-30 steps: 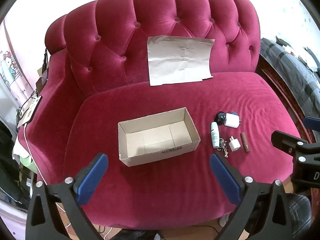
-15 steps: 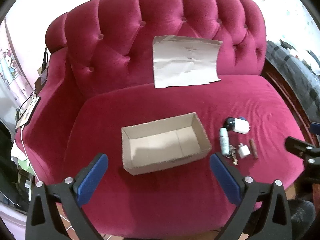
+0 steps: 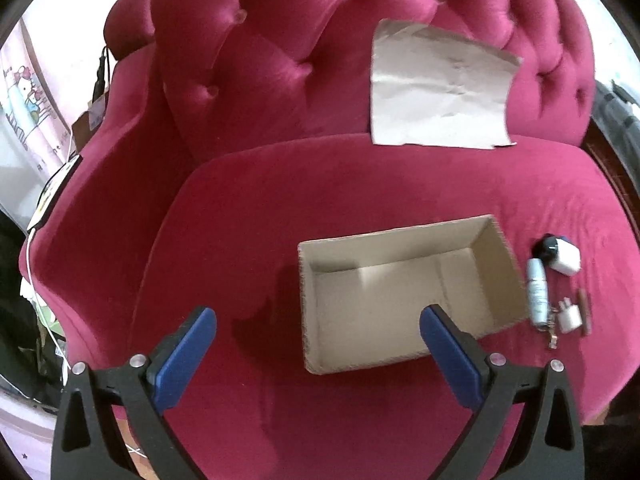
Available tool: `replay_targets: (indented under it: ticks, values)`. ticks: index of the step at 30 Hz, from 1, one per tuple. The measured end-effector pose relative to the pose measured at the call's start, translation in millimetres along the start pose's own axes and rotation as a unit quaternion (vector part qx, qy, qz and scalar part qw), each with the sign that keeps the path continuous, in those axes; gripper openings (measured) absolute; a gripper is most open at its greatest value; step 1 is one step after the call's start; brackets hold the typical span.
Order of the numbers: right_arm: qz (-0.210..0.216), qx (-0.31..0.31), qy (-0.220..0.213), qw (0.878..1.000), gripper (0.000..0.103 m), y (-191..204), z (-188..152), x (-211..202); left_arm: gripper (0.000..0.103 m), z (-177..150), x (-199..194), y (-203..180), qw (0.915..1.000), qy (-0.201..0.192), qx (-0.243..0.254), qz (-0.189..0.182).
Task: Organize rigid objects
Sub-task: 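Move the left tool to the cardboard box rim while the right tool approaches the brown tube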
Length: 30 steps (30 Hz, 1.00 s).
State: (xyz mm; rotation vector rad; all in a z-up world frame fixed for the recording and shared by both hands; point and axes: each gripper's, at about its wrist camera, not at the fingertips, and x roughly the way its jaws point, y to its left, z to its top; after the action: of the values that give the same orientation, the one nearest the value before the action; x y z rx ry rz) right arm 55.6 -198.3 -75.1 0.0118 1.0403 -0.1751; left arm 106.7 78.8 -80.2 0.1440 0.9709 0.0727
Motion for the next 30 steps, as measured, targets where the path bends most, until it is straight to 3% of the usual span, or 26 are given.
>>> replay_targets:
  ticks: [16,30]
  values:
    - [-0.006,0.021,0.026,0.999,0.103,-19,0,77,0.103,-10,104,21,0.9971,0.065,0.001,0.039]
    - [-0.007,0.008,0.033,0.999,0.103,-18,-8,99,0.101,-11,140,26,0.9947,0.086,0.011,0.055]
